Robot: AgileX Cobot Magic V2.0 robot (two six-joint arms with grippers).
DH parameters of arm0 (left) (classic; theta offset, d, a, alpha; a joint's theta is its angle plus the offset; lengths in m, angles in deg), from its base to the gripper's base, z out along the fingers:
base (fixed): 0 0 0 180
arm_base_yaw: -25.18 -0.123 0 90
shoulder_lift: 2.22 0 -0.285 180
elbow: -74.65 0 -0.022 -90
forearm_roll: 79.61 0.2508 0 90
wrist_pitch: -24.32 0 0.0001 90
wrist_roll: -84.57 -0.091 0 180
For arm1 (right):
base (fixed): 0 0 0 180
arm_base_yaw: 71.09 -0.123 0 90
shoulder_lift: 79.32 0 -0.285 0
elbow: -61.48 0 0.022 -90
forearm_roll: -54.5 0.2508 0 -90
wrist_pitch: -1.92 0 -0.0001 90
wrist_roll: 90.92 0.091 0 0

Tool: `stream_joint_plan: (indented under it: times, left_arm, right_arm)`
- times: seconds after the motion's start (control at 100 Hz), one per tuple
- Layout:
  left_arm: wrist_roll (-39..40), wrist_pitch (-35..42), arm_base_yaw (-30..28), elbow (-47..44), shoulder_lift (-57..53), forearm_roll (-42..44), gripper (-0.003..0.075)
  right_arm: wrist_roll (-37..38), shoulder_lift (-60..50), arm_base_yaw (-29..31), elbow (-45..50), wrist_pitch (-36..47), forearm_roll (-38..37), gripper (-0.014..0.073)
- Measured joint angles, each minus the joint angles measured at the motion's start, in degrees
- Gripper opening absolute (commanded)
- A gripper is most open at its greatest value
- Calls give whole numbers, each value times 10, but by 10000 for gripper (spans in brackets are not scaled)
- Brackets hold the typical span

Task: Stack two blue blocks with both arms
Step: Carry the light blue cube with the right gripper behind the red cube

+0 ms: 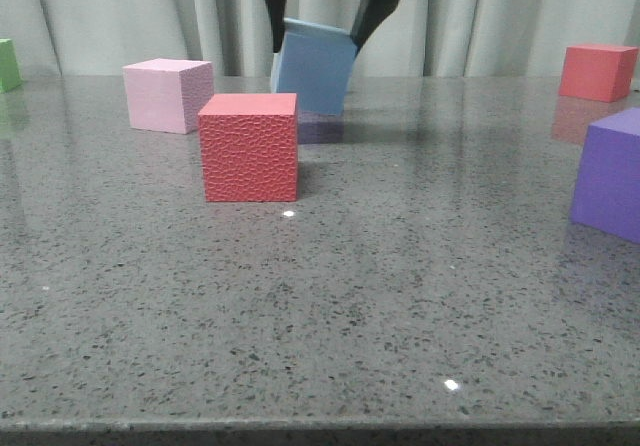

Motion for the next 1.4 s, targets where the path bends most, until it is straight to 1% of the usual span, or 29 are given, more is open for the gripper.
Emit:
stream_joint_plan:
  times: [0.21, 0.38, 0.49, 0.63, 0.72, 1.4]
  left_arm:
    - [0, 0, 0, 0, 1, 0, 555]
    - [0, 0, 0, 0, 1, 0, 555]
    - [0, 0, 0, 0, 1, 0, 555]
    - [0, 0, 0, 0, 1, 0, 555]
    - [0, 0, 0, 0, 1, 0, 555]
    - [0, 0, 0, 0, 1, 0, 555]
  right_arm:
    - [12, 31, 0, -39, -5, 0, 271]
    - [13, 48, 0, -45, -6, 0, 279]
    - [13, 53, 0, -45, -6, 0, 337]
    - [19, 53, 0, -45, 0, 0, 458]
    - [25, 53, 0, -45, 1, 0, 494]
    - [28, 53, 0, -47, 16, 24, 495]
